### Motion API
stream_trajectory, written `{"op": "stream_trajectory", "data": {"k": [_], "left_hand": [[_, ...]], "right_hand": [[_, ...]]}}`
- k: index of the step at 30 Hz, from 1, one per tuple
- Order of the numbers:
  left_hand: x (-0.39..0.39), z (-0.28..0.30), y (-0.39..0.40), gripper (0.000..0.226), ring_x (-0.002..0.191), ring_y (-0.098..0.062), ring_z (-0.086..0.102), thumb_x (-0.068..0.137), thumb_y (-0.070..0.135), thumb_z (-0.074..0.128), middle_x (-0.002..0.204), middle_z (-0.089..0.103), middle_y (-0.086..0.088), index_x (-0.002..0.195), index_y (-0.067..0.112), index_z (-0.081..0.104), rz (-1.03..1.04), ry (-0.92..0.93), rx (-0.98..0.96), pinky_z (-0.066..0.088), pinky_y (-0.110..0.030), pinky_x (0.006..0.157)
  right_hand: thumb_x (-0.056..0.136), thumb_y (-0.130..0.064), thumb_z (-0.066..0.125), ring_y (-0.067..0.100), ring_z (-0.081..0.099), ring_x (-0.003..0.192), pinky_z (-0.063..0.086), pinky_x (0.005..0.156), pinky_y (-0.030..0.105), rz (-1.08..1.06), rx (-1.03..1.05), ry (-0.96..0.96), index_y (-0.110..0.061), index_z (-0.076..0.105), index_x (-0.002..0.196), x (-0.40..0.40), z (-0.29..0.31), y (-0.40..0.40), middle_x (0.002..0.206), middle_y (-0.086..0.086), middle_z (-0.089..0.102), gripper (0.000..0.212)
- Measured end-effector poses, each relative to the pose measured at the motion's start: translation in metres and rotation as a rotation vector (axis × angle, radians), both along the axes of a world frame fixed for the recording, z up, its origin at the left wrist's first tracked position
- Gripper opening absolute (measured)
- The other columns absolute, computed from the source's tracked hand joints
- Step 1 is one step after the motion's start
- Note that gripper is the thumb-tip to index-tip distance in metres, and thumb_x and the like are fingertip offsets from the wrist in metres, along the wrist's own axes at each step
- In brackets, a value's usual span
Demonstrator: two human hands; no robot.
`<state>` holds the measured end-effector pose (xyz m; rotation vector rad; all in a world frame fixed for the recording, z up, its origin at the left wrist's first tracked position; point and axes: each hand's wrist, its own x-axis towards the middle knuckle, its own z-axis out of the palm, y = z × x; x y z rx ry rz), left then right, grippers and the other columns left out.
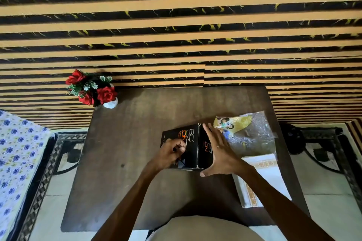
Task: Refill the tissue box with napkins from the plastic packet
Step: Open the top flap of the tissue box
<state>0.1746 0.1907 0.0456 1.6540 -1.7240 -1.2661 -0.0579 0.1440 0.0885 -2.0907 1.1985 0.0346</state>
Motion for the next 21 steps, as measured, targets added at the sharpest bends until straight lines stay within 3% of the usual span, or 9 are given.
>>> {"op": "stream_trajectory", "data": {"k": [3,5,8,10,12,14,18,21], "left_hand": [[0.007,0.003,0.006,0.016,0.078,-0.002,0.055,0.092,0.026,0.055,0.080,0.059,0.011,0.087,0.013,0.063,0.003,0.050,-0.033,0.044,-0.026,0.071],[0.008,0.006,0.008,0.010,0.084,-0.002,0.059,0.087,0.025,0.061,0.088,0.062,0.009,0.091,0.016,0.065,0.145,0.091,-0.076,0.050,-0.028,0.075],[-0.003,0.022,0.027,0.033,0.093,-0.013,0.058,0.080,0.024,0.075,0.108,0.054,0.000,0.105,0.020,0.054,0.785,0.193,-0.027,0.050,-0.026,0.081],[-0.011,0.035,0.040,0.039,0.097,-0.017,0.052,0.080,0.025,0.076,0.110,0.048,-0.003,0.105,0.016,0.047,1.104,0.377,0.271,0.042,-0.031,0.086],[-0.015,0.041,0.049,0.043,0.104,-0.025,0.052,0.081,0.037,0.072,0.115,0.050,-0.010,0.108,0.016,0.046,1.099,0.745,0.722,0.044,-0.045,0.094],[-0.015,0.038,0.053,0.060,0.110,-0.038,0.055,0.078,0.046,0.071,0.119,0.053,-0.021,0.120,0.013,0.043,1.055,0.979,0.926,0.047,-0.055,0.093],[-0.022,0.027,0.051,0.065,0.098,-0.040,0.058,0.082,0.045,0.068,0.111,0.053,-0.020,0.132,0.012,0.045,1.080,1.157,0.821,0.057,-0.054,0.072],[-0.022,0.021,0.051,0.062,0.100,-0.040,0.056,0.081,0.044,0.069,0.111,0.050,-0.019,0.131,0.016,0.045,1.100,1.164,0.771,0.050,-0.062,0.089]], "right_hand": [[0.039,-0.062,0.084,0.021,0.000,0.150,0.025,0.116,0.056,-0.036,-0.046,-0.031,-0.046,-0.017,0.148,0.004,0.006,0.012,0.161,-0.012,-0.007,0.150],[0.040,-0.059,0.084,0.022,0.006,0.149,0.029,0.114,0.055,-0.103,-0.061,-0.050,-0.048,-0.013,0.148,0.009,0.011,0.017,0.159,-0.009,0.001,0.147],[0.038,-0.060,0.083,0.022,0.007,0.148,0.030,0.113,0.053,-0.209,-0.083,-0.078,-0.046,-0.010,0.150,0.018,0.010,0.023,0.160,-0.006,0.007,0.147],[0.038,-0.056,0.086,0.022,0.009,0.147,0.025,0.115,0.047,-0.286,-0.071,-0.134,-0.042,-0.006,0.151,0.022,0.008,0.027,0.159,-0.006,0.010,0.147],[0.040,-0.051,0.088,0.016,0.008,0.147,0.019,0.116,0.038,-0.331,-0.064,-0.176,-0.036,-0.002,0.153,0.028,0.007,0.033,0.157,-0.007,0.011,0.145],[0.042,-0.050,0.089,0.008,0.007,0.145,0.015,0.113,0.029,-0.318,-0.074,-0.189,-0.033,0.000,0.153,0.032,0.005,0.039,0.157,-0.011,0.009,0.143],[0.041,-0.058,0.087,0.006,0.009,0.145,0.022,0.114,0.033,-0.317,-0.052,-0.191,-0.037,-0.001,0.152,0.033,-0.002,0.045,0.160,-0.011,0.009,0.144],[0.042,-0.052,0.089,0.002,0.014,0.142,0.028,0.115,0.033,-0.332,-0.008,-0.226,-0.037,-0.003,0.152,0.029,0.000,0.044,0.161,-0.009,0.013,0.145]]}}
